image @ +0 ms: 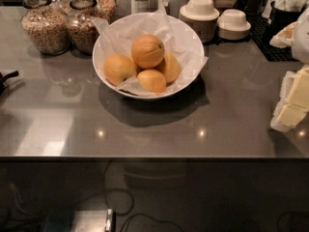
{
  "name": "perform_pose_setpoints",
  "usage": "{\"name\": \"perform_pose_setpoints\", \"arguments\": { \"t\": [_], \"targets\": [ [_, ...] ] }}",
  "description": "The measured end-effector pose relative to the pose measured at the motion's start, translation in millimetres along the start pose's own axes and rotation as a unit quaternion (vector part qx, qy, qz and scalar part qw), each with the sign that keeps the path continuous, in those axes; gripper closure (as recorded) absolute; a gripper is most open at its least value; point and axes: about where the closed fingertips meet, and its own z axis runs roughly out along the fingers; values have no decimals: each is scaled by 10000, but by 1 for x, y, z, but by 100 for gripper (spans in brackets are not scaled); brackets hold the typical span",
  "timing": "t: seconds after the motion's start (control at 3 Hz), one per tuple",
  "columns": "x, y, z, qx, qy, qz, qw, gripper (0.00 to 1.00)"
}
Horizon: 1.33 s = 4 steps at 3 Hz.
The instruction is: Pick orange from white bowl
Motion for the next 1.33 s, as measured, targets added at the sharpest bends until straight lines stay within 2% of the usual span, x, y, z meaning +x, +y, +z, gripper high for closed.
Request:
{"name": "perform_pose_setpoints", "arguments": {
  "t": [0.33,0.67,1.0,1.33],
  "targets": [
    [0,0,0,2,-4,-4,10000,0],
    [-15,-5,-2,58,-178,-149,9997,0],
    [-54,-15,-6,-20,-827,-646,9945,0],
    [-99,-22,-17,-258,-1863,-1280,9738,0]
  ]
}}
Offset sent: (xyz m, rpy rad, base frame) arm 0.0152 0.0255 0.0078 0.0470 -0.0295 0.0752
